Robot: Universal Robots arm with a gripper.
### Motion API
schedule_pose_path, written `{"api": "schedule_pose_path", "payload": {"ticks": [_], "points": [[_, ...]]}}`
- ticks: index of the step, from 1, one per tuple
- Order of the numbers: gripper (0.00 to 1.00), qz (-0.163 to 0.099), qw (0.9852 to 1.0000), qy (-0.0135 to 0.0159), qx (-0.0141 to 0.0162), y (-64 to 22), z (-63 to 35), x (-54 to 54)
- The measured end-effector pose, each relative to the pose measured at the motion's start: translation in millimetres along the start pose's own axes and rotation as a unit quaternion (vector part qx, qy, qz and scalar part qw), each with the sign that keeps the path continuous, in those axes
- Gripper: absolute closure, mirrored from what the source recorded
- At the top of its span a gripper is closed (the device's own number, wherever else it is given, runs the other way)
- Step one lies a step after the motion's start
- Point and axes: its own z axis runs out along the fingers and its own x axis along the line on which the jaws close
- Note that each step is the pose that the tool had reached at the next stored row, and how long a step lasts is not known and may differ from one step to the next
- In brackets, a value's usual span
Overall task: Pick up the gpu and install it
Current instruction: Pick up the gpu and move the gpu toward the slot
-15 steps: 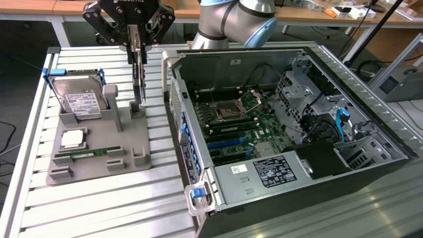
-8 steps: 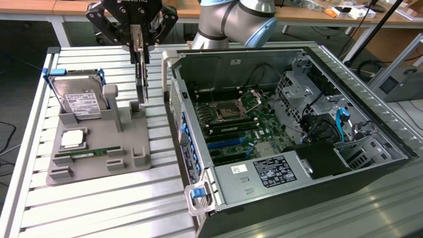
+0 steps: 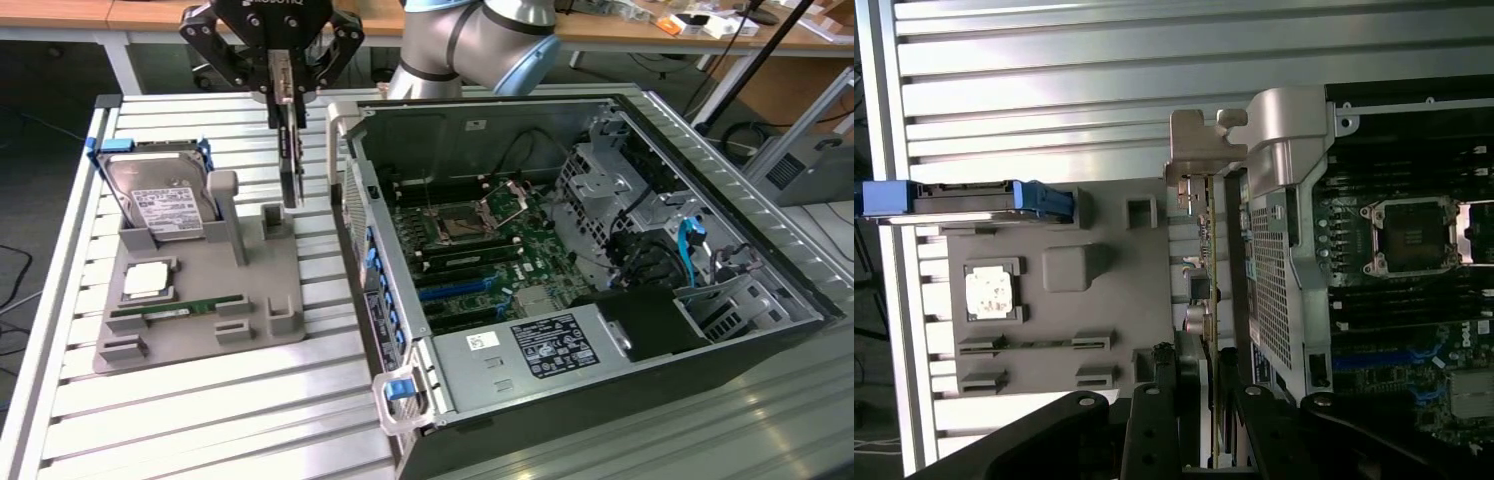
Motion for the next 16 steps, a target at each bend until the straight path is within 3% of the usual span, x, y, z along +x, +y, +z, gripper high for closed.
{"api": "schedule_pose_path", "payload": {"ticks": [16], "points": [[0.73,0.0,1.0,0.0,0.0,0.5,0.3,-10.8]]}}
